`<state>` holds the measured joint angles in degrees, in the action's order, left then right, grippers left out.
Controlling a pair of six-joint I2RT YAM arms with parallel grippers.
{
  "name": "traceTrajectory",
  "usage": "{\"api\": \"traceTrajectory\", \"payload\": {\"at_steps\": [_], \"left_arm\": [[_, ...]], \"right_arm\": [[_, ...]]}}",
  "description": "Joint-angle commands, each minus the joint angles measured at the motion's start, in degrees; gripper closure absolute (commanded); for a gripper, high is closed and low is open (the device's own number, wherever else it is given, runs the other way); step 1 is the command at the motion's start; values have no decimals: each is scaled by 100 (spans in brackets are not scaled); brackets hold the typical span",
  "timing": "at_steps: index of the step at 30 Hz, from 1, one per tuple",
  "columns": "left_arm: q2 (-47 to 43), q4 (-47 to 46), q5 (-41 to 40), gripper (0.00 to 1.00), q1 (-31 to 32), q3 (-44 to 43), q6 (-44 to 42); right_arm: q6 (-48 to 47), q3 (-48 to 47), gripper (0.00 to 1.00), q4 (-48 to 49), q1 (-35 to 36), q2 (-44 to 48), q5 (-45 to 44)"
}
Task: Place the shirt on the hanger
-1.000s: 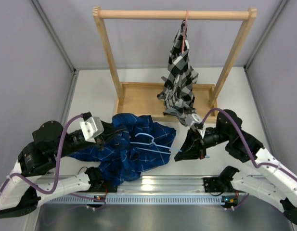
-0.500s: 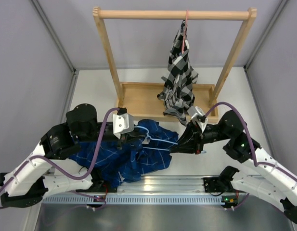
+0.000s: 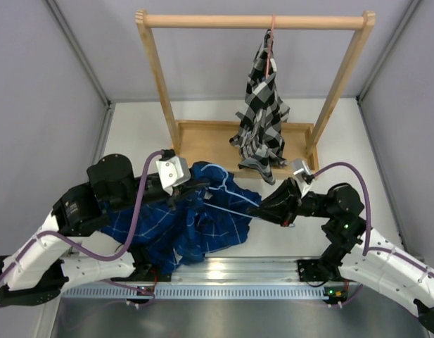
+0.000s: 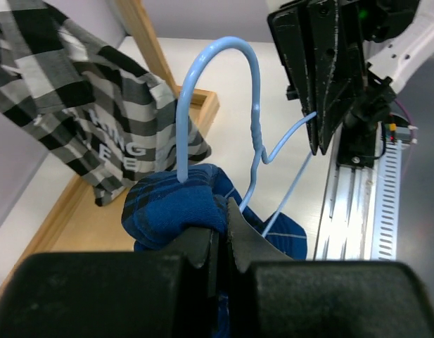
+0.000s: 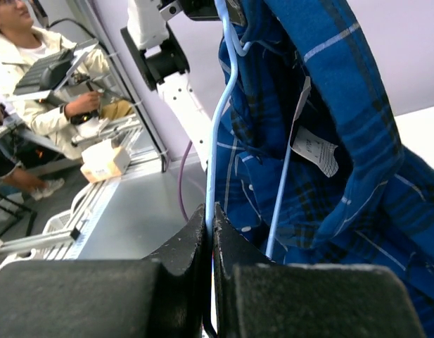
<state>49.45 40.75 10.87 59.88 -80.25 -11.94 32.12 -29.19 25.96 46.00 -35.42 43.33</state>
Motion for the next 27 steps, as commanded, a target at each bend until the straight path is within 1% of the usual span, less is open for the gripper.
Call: {"api": "traceTrajectory", "payload": {"at_steps": [1, 3, 6, 7, 9, 11, 13, 14, 15, 18, 21, 23, 24, 26, 27], "left_arm": [[-111, -393, -402, 100, 6, -202, -45], [-102, -393, -340, 100, 6, -167, -36], [-137, -393, -647, 100, 6, -114, 34], [-155, -367, -613, 100, 6, -114, 43], [-112, -331, -421, 100, 6, -131, 104], [29, -139, 115, 100, 6, -228, 157], [415, 46, 449, 100, 6, -465, 228], [573, 273, 451, 100, 6, -552, 245], [853, 397, 416, 100, 6, -727, 263], [1084, 688, 249, 100, 6, -869, 263], [970, 688, 205, 100, 6, -870, 245], [803, 688, 47, 98, 6, -879, 254], [733, 680, -41, 98, 6, -870, 280], [558, 680, -330, 100, 6, -844, 333], [513, 680, -749, 100, 6, -809, 394]], "right_arm": [[260, -43, 100, 1192, 32, 9, -474], [207, -34, 100, 1193, 41, 113, -606], [181, 80, 100, 1228, 32, 289, -729], [181, 106, 100, 1245, 32, 290, -747], [181, 80, 100, 1237, 32, 177, -686], [216, -7, 100, 1315, 32, 18, -563], [391, -78, 100, 1622, 41, -289, -344], [444, -95, 100, 1728, 58, -386, -265], [557, -113, 100, 1894, 58, -517, -133], [585, -140, 100, 1861, 67, -633, 104], [427, -122, 100, 1606, 67, -581, 106], [348, 0, 100, 1413, 67, -467, -8], [330, 123, 100, 1369, 67, -318, -209], [173, 212, 100, 1132, 58, -150, -342], [68, 229, 100, 974, 67, 25, -308]]}}
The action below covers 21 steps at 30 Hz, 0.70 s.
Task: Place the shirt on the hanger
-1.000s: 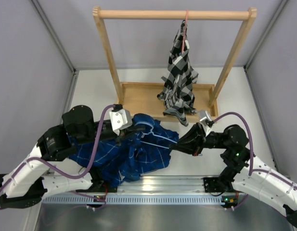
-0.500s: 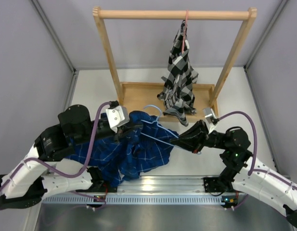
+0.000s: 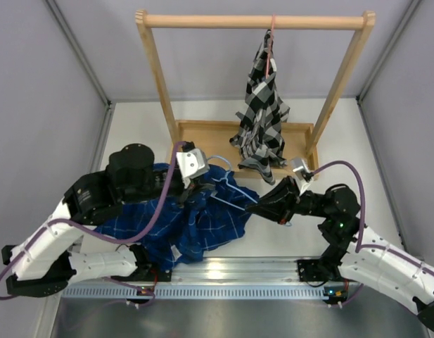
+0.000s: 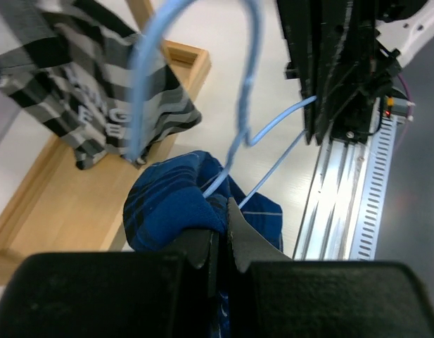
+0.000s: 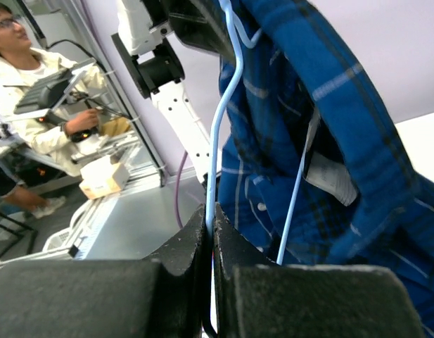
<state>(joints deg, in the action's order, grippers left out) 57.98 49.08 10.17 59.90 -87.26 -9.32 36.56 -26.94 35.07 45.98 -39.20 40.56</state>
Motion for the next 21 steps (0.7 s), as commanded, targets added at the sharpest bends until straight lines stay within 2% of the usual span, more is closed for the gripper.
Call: {"api": "traceTrajectory", "payload": {"at_steps": [1, 3, 5, 11, 15, 18, 19, 21], "left_arm": [[-409, -162, -910, 100, 4, -72, 158], [-620, -153, -1533, 99, 4, 77, 238], [-830, -162, -1484, 95, 4, 261, 247], [-1069, -618, -35, 94, 4, 737, 194], [-622, -628, 389, 85, 4, 527, 220], [-323, -628, 450, 72, 4, 325, 238], [-209, -628, 442, 62, 4, 220, 264], [-155, -628, 231, 52, 4, 131, 317]], "right_arm": [[-508, -4, 100, -408, 69, 500, -21], [-816, -13, 100, -807, 61, 798, 22], [-991, -22, 100, -1245, 61, 1027, 162], [-853, -83, 100, -1073, 61, 933, 251], [-702, -197, 100, -458, 61, 572, 67], [-589, -163, 100, -151, 61, 238, 23], [-519, -110, 100, 242, 69, 168, 23], [-325, 143, 100, 718, 61, 44, -126]]}}
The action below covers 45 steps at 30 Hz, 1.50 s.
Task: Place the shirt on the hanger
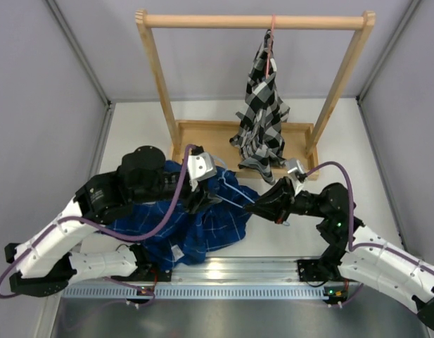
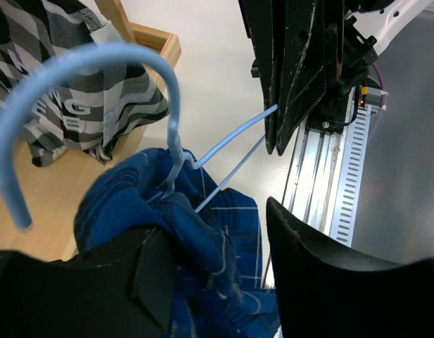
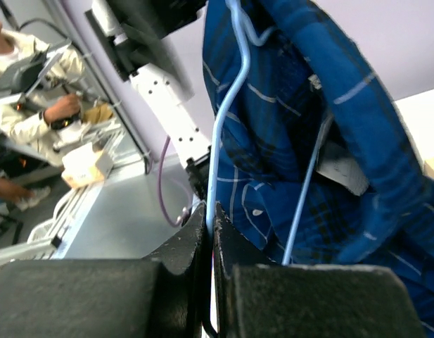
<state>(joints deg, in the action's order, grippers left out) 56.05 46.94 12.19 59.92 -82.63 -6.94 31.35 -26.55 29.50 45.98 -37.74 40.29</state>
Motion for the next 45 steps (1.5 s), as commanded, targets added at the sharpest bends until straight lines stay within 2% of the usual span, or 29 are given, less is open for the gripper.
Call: {"api": "traceTrajectory", "payload": {"at_steps": [1, 3, 4, 6, 8, 17, 20, 22, 24, 28, 30, 31, 32, 33, 35, 36, 37, 40, 45], "left_arm": [[20, -405, -66, 43, 2, -376, 105], [-59, -405, -435, 34, 2, -368, 114], [-129, -413, -576, 16, 2, -350, 131], [-366, -414, -954, 3, 2, -272, 140], [-646, -422, -1147, 2, 2, -184, 184], [-1536, -344, -2914, 2, 2, 334, 184], [-1694, -72, -2609, 3, 2, 712, 342], [-1781, -44, -2109, 6, 2, 1010, 386], [-1826, -36, -1940, 9, 2, 1169, 395], [-1721, -53, -2220, 18, 2, 1390, 421], [-1545, -53, -2221, 26, 2, 1381, 413], [-1475, -44, -2220, 33, 2, 1372, 387], [-1405, -44, -2247, 54, 2, 1338, 360], [-1265, -53, -2447, 65, 2, 1268, 351], [-1141, -36, -2685, 80, 2, 1153, 272], [-1019, -44, -2913, 96, 2, 987, 237], [-965, -27, -3037, 100, 2, 881, 202], [-737, 288, -3284, 100, 11, 232, 149], [-464, 1106, -3170, 100, 2, -832, 61]], "right_arm": [[344, 227, 100, 1835, 61, -102, -188], [459, 535, 100, 2304, 61, -76, -486], [494, 606, 100, 2541, 61, -50, -566], [529, 738, 100, 2727, 61, -15, -707], [565, 843, 100, 2973, 61, 29, -838], [775, 975, 100, 3571, 69, -76, -1015], [820, 1020, 100, 3669, 61, -59, -1023], [828, 1011, 100, 3599, 61, -32, -1006], [828, 958, 100, 3493, 69, 29, -971], [837, 879, 100, 3265, 61, 170, -848], [802, 905, 100, 3177, 69, 301, -874], [776, 914, 100, 3124, 61, 415, -909], [758, 940, 100, 3028, 61, 460, -970], [732, 949, 100, 2992, 61, 504, -979], [662, 967, 100, 2808, 61, 627, -988], [635, 984, 100, 2755, 61, 662, -980], [583, 1002, 100, 2694, 61, 697, -980], [433, 1090, 100, 2211, 61, 864, -1006], [486, 1546, 100, 1999, 61, 1198, -918]]}}
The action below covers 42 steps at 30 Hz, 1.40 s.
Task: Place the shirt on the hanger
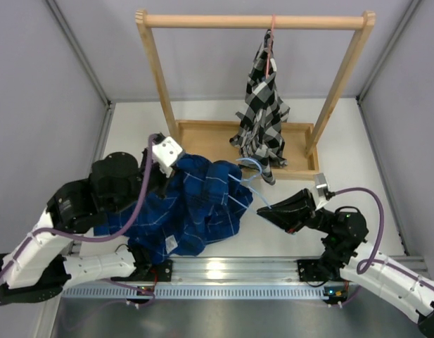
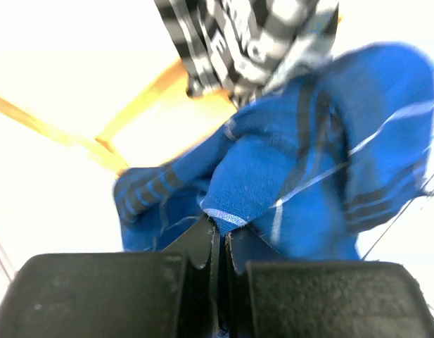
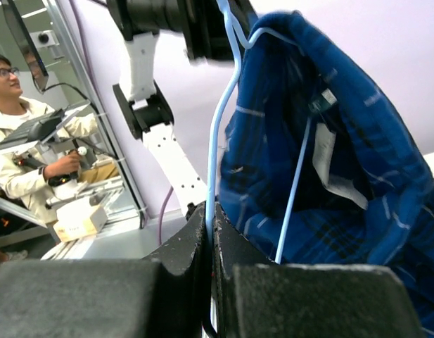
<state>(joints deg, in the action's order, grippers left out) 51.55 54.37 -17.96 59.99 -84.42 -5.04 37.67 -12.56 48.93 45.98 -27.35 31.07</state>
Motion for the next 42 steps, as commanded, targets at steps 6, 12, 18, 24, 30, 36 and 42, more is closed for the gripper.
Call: {"api": "traceTrajectory", "payload": {"at_steps": [6, 12, 18, 24, 30, 36, 42], "left_arm": [[470, 1075, 731, 100, -4, -1787, -445], [707, 1163, 1609, 100, 4, -2279, -665], [883, 1401, 1936, 100, 4, -2518, -630], [690, 1612, 1374, 100, -4, -2281, -367], [593, 1621, 961, 100, -4, -1841, -138], [743, 1621, 996, 100, -4, -1867, -181], [576, 1612, 654, 91, -4, -1815, -156]], "right_arm": [[240, 745, 100, 1327, 61, -226, 496], [784, 746, 100, 3304, 61, -1324, 1296], [1340, 307, 100, 4890, 104, -2292, 1683], [1269, -229, 100, 4881, 122, -2204, 1841], [1190, -396, 100, 4811, 122, -1897, 1657], [1216, -809, 100, 4890, 183, -2239, 1736], [1278, -1258, 100, 4837, 359, -2275, 1692]]}}
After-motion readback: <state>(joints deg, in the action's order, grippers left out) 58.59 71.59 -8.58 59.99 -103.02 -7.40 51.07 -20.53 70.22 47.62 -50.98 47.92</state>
